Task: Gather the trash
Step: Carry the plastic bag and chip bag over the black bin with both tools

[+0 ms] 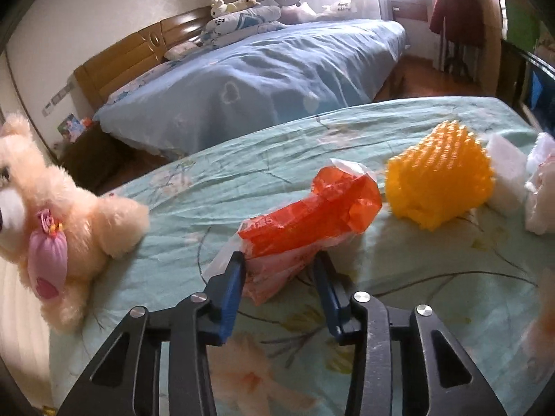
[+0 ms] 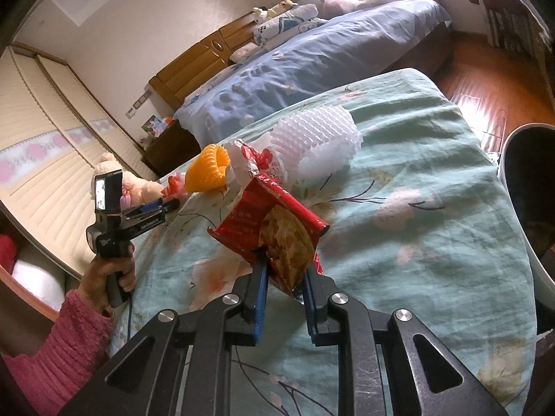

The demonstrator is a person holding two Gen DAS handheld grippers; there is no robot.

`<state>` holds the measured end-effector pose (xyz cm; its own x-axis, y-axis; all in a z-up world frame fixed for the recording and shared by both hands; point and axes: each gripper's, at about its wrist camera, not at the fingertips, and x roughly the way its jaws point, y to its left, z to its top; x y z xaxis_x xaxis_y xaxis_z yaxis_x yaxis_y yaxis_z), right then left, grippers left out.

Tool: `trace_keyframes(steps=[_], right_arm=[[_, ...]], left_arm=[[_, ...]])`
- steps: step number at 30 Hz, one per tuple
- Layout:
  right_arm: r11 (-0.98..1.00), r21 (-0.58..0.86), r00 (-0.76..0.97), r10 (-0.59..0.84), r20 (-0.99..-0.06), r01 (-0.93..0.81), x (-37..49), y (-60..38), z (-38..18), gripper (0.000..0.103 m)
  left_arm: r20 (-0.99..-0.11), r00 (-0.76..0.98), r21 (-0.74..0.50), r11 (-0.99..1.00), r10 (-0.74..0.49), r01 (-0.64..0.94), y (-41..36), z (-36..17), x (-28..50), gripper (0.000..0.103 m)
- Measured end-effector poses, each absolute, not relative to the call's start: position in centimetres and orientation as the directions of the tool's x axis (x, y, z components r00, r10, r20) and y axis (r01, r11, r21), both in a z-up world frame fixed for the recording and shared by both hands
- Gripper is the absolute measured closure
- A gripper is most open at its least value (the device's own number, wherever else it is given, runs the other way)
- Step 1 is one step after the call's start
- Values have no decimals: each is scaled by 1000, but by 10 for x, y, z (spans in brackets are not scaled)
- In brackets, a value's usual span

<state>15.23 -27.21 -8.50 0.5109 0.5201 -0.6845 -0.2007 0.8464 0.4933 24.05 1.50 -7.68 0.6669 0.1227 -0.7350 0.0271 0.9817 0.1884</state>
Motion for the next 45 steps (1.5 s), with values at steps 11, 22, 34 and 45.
trace_keyframes(steps=[11, 22, 34, 45], right_arm=[[852, 483, 541, 509, -670, -203, 141, -289, -78, 85], [858, 486, 579, 485, -655, -168, 124, -324, -75, 85], [877, 471, 631, 418, -654, -94, 109, -376, -70, 85], [897, 442, 669, 335, -663, -11, 100, -426, -69, 85]], left_arm=[[-748, 663, -15, 999, -32, 31, -11, -57, 171, 67], [-746, 645, -111, 986, -164, 123, -62, -41, 112, 67], [-745, 607, -144, 955, -276, 258, -142, -32, 117, 67], [-738, 596, -116, 929, -318, 352, -209, -25, 131, 67]])
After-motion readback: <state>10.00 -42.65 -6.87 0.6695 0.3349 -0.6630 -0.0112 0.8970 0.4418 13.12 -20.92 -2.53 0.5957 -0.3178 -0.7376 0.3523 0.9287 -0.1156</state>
